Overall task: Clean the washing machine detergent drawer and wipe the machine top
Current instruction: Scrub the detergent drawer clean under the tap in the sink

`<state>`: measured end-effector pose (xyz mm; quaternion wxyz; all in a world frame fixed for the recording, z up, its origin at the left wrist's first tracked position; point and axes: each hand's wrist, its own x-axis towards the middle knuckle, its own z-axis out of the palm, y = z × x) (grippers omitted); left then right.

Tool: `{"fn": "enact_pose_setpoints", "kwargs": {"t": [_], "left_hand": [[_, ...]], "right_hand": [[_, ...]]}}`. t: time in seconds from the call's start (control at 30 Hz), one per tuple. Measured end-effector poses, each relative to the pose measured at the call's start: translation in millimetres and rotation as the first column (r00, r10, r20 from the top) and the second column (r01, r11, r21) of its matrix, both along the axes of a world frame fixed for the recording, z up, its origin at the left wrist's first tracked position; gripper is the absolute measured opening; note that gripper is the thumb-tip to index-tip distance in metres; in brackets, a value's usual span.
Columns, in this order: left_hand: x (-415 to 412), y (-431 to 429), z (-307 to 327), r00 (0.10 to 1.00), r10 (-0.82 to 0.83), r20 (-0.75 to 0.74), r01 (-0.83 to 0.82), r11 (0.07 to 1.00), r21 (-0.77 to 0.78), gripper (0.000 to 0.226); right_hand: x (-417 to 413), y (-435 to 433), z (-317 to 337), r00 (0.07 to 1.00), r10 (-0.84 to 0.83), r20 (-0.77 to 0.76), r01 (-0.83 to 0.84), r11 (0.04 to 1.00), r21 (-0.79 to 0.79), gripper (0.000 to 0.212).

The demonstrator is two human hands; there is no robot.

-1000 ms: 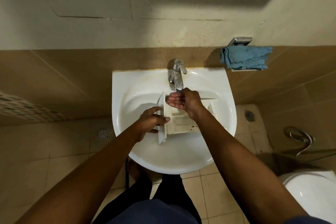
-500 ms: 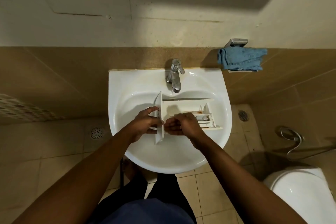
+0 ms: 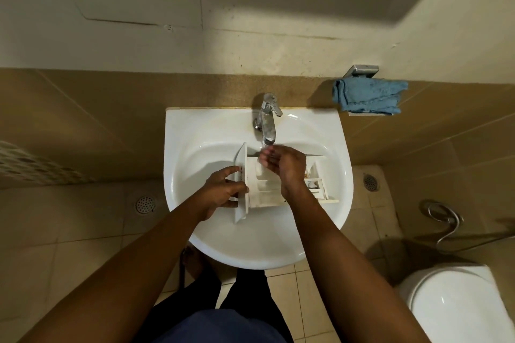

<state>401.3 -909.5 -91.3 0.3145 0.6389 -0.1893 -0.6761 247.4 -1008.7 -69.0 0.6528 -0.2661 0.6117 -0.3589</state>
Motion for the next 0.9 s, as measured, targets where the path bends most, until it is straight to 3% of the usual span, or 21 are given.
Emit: {"fn": "enact_pose_setpoints", "kwargs": {"t": [0.07, 0.17, 0.33, 0.63, 0.8, 0.9], "left_hand": [[0, -1, -1, 1.0, 0.001, 0.005, -0.001, 1.0, 0.0, 0.073], [0, -2, -3, 1.0, 0.008, 0.01, -0.008, 1.0, 0.004, 0.074], [-2, 0, -3, 0.999, 0.0, 0.035, 0.001, 1.0, -0.009, 0.072], [1, 1, -6, 1.0, -0.009, -0.007, 0.009, 1.0, -0.012, 0.077], [3, 1, -6, 1.0, -0.015, -0.024, 0.014, 1.0, -0.021, 0.078], [3, 2, -4, 1.0, -0.007, -0.029, 0.007, 1.0, -0.019, 0.079]], "right_hand": [[-1, -10, 3, 0.985, -0.066, 0.158, 0.056, 0.996, 0.067, 0.022], [5, -24, 6, 0.948, -0.056, 0.314, 0.007, 0.988, 0.156, 0.024], [9, -29, 11, 0.942, -0.003, 0.335, -0.069, 0.977, 0.204, 0.026], [8, -37, 10, 0.83, -0.11, 0.547, -0.057, 0.958, 0.28, 0.028], [-4, -35, 13, 0.853, -0.075, 0.516, -0.078, 0.96, 0.27, 0.021], [-7, -36, 10, 0.914, -0.031, 0.406, -0.084, 0.962, 0.261, 0.028]]}}
